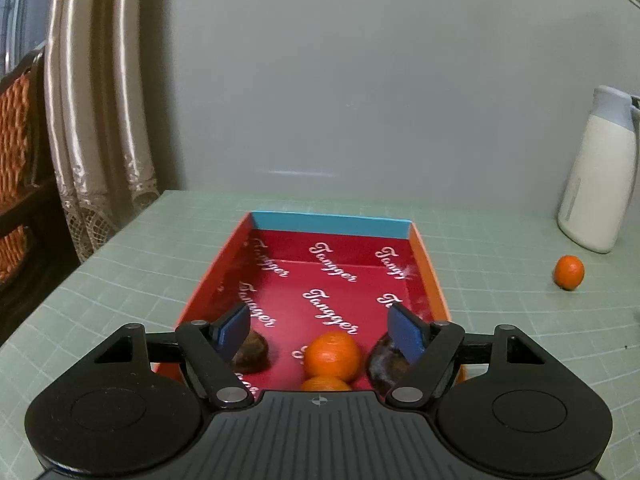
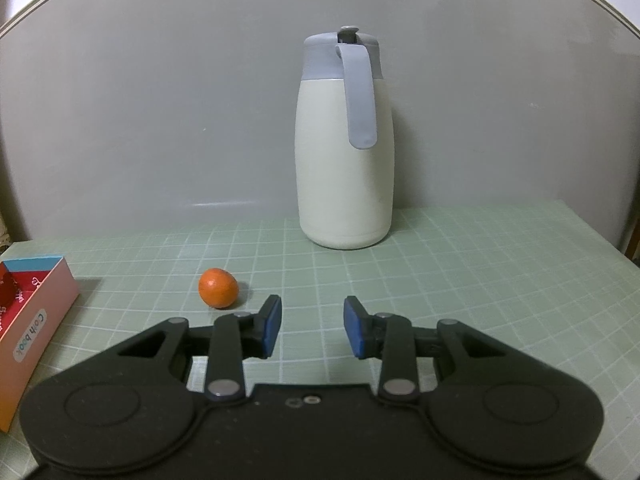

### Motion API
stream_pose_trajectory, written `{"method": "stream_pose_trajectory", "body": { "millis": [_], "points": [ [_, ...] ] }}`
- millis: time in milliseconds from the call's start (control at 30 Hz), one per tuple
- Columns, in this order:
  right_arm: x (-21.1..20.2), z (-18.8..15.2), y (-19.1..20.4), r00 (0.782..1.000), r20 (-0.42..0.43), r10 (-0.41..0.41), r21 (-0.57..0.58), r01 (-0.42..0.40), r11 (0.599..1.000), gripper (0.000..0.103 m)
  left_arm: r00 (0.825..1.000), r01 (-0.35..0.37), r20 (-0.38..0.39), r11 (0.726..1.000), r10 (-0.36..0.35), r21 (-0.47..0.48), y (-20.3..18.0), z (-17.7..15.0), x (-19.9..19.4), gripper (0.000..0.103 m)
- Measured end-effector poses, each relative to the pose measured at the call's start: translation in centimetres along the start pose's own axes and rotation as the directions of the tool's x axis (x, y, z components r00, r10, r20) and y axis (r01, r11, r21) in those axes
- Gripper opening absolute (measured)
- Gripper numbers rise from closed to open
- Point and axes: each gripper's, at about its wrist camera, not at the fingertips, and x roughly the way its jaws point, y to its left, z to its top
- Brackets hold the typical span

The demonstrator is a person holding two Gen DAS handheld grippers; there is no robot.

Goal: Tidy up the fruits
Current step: 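Carry the chestnut with the left gripper into the red box and release, then move the right gripper to the last mandarin and close on it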

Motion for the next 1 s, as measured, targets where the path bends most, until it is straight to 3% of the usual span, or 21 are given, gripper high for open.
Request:
{"method": "stream_pose_trajectory", "body": {
  "millis": [267,667,1000],
  "points": [
    [-0.1,0.0,-0.2,1.000,0.001,-0.006,0.006,0.006,1.000,0.034,1.000,-0.007,0.026,1.000,0.006,0.020,-0.8,0.2,-0.6,0.086],
    [0.5,-0.1,0.4,1.000,-0.003,0.011,-0.002,-0.011,1.000,0.034,1.000,0.005,0.029,1.000,-0.005,0.010,-0.1,0.3,-0.7,0.086],
    [3.0,0.0,3.8,0.998,-0.020,0.052,-0.035,-0.053,0.998,0.034,0.999,-0.025,0.029,1.000,0.024,0.001,1.1,0.6,0.3,0.086]
  ]
}}
